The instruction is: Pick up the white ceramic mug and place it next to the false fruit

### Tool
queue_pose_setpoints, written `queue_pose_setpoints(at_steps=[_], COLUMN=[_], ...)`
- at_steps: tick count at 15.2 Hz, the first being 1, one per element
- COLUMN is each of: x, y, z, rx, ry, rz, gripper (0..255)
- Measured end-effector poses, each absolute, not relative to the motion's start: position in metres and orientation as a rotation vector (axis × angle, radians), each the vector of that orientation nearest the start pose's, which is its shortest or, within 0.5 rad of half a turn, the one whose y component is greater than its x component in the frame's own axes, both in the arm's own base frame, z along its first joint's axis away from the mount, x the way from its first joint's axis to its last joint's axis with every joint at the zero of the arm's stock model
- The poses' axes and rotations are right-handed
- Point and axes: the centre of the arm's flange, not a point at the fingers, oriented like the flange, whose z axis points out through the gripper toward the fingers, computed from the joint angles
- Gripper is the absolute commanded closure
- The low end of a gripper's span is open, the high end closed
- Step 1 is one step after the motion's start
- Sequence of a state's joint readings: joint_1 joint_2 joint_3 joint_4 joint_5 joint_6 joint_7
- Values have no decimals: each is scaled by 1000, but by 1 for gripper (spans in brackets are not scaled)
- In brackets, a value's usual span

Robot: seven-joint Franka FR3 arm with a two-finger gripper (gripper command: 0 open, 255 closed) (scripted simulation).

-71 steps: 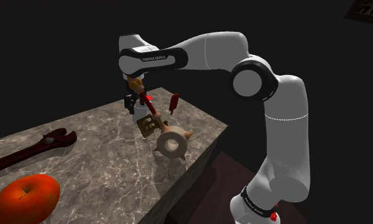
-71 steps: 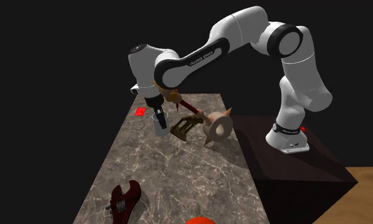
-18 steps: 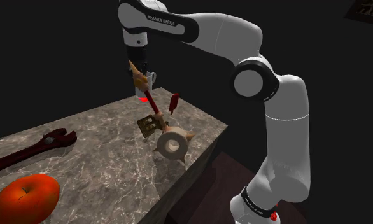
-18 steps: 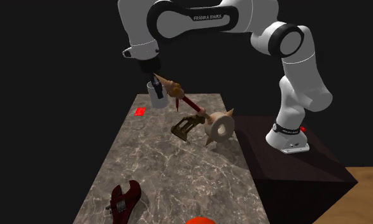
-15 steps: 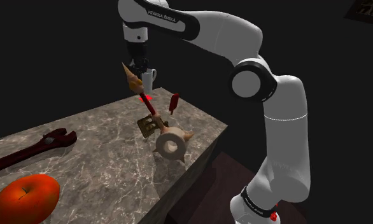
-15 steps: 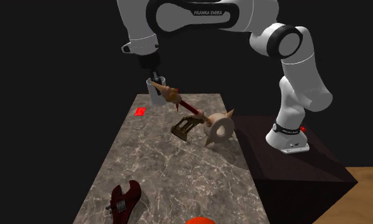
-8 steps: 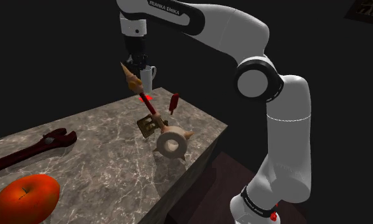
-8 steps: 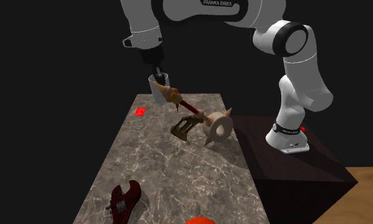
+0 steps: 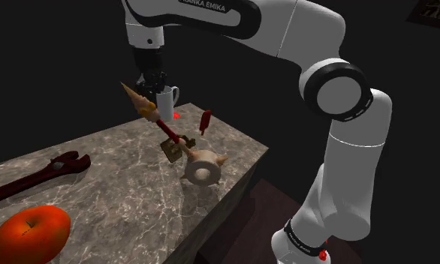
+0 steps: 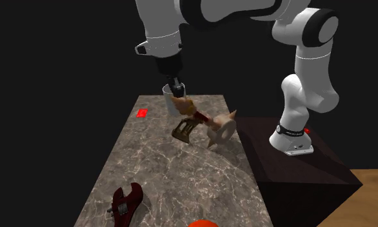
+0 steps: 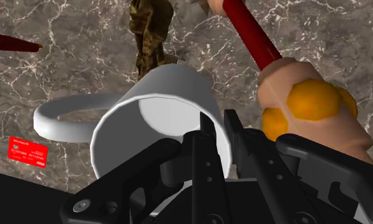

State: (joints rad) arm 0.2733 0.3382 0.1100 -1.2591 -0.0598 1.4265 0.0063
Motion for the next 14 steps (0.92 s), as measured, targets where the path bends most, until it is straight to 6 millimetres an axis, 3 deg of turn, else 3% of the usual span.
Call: queue_pose_setpoints(at_steps=[14], x=[489], y=[370], z=[556], rx=[-3132], ry=[-587], rz=[258], gripper=[255])
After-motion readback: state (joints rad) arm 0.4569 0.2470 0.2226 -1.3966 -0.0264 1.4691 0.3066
